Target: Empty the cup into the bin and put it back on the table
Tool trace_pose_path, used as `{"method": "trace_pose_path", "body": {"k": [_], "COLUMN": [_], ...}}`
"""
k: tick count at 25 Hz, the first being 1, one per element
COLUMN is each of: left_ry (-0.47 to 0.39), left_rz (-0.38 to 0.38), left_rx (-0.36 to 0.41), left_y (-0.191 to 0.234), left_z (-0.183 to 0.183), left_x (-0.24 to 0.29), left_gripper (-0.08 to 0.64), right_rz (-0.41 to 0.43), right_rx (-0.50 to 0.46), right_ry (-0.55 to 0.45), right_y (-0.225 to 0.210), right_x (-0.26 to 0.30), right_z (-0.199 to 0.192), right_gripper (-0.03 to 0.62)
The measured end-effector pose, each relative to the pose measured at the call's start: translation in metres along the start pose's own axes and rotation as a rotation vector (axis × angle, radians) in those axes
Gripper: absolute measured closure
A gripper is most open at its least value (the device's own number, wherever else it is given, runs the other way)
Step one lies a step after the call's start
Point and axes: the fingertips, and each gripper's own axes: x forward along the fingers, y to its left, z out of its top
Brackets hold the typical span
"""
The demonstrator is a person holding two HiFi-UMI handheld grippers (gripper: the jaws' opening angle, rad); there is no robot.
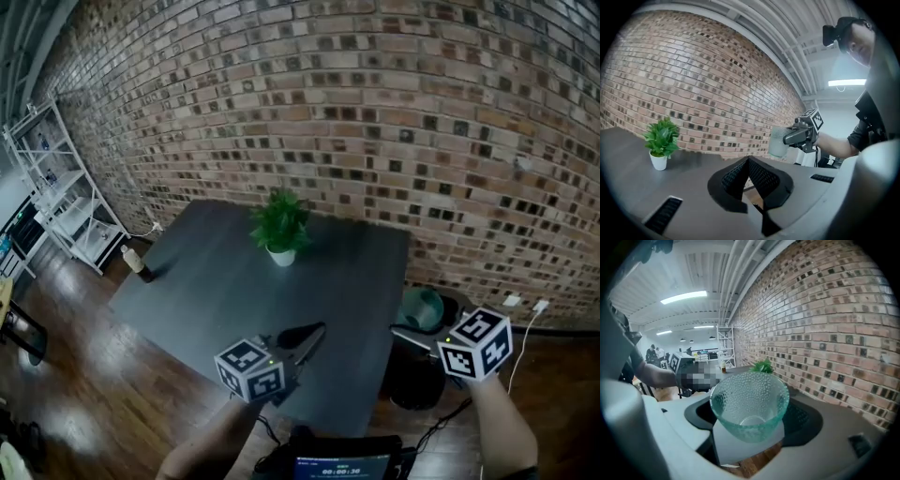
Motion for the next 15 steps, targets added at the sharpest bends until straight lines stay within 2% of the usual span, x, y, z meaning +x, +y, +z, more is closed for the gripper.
{"method": "trace_pose_path", "body": {"k": [9, 15], "left_ry": [-0.043, -0.070], "left_rz": [0.120, 0.166], "left_rx": [-0.005, -0.012], "left_y": [0.051, 0.100], "left_z": [0.008, 0.020], "left_x": [-0.081, -0.150], "left_gripper": [0.569, 0.569], "right_rz": [0.101, 0.127], "right_rx": [-0.062, -0.067], "right_ry": [-0.004, 0.000], "right_y": [0.061, 0.112], "right_x": [0.062, 0.111], "right_z": [0.038, 0.063], "right_gripper": [0.195, 0.195]}}
